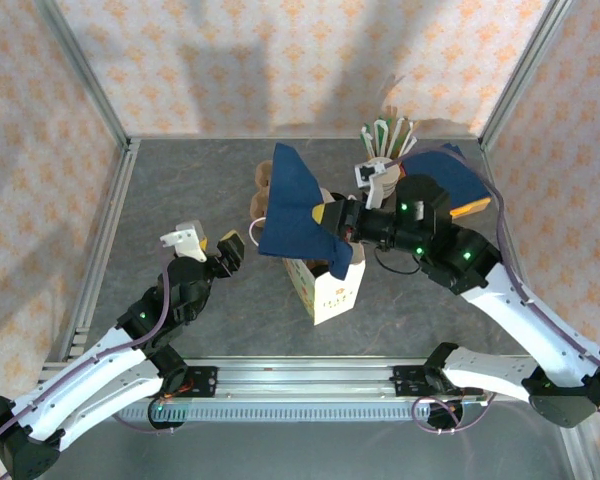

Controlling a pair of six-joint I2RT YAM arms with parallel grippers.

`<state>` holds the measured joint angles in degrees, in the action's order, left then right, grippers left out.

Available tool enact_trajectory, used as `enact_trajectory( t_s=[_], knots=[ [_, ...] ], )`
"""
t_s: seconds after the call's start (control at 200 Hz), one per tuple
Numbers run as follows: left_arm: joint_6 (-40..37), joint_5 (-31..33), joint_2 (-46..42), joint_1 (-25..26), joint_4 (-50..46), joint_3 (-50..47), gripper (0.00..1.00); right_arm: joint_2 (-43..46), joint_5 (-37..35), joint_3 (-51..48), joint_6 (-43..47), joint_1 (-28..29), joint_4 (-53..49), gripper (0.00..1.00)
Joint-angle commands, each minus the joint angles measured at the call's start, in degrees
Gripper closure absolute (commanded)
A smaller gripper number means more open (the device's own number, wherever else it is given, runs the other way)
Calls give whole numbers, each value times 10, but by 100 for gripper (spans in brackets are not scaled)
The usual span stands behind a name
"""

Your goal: Pack the takeout coffee

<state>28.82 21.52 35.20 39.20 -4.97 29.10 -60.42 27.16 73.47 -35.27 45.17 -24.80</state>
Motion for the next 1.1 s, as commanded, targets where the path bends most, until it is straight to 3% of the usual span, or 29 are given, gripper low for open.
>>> enact_trajectory(
  t_s=[0.0, 0.36, 0.541, 1.096],
  knots=[
    [-6, 12, -7, -5, -9, 10, 19, 3, -65, -11, 13, 8, -20, 100],
    [-7, 4, 15, -5, 7, 12, 19, -51, -138, 24, 89, 9, -105, 100],
    [-5, 4, 18, -5, 8, 10, 19, -68, -119, 17, 122, 8, -107, 100],
    [-8, 12, 15, -6, 7, 5, 18, -125, -162, 24, 144, 9, -171, 100]
  ],
)
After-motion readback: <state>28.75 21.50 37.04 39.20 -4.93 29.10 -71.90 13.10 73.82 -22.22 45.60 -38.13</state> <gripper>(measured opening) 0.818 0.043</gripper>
